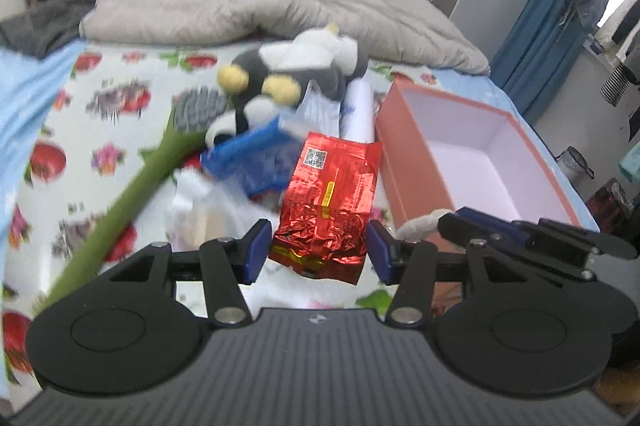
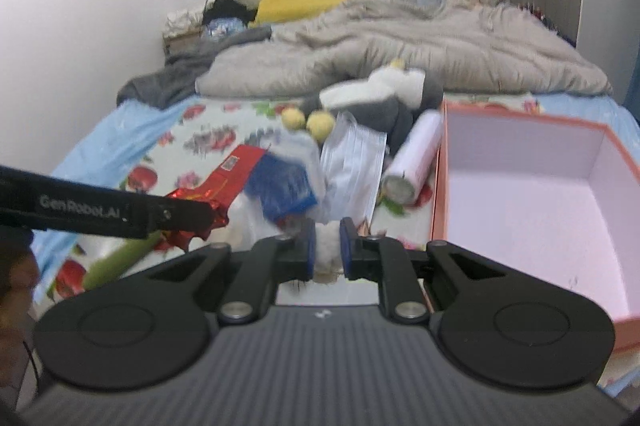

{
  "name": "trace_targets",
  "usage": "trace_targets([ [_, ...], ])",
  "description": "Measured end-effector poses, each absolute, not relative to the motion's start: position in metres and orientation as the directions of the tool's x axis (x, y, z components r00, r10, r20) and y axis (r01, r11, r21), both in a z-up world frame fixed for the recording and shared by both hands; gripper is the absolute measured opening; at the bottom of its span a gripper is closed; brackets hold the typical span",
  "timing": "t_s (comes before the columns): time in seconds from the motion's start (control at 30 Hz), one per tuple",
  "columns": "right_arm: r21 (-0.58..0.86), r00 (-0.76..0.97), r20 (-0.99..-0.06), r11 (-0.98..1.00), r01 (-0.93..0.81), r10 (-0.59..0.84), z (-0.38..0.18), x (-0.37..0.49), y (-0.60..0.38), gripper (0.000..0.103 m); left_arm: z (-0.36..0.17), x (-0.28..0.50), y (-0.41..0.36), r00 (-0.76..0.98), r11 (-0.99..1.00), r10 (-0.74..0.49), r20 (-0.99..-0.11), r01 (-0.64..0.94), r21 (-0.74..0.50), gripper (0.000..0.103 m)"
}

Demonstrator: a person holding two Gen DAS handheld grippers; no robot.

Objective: Organize soft objects
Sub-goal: 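Carry the red packet and white ring over the pink box with both grippers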

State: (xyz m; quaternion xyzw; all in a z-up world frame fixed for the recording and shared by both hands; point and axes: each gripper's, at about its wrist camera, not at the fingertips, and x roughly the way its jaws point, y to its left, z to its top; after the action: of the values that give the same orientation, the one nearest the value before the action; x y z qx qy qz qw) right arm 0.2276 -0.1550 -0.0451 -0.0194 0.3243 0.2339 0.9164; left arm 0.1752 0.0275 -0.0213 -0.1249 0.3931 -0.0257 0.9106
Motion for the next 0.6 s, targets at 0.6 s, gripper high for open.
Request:
trace_targets([
  [0.6,0.003,0.827,-0.437,0.919,-0.393,0.355,0.069,0.270,-0.190,0.016,0.106,0.234,-0.012,0.791,0.975,-0.158,-0.591,0.029,-0.222,0.058],
])
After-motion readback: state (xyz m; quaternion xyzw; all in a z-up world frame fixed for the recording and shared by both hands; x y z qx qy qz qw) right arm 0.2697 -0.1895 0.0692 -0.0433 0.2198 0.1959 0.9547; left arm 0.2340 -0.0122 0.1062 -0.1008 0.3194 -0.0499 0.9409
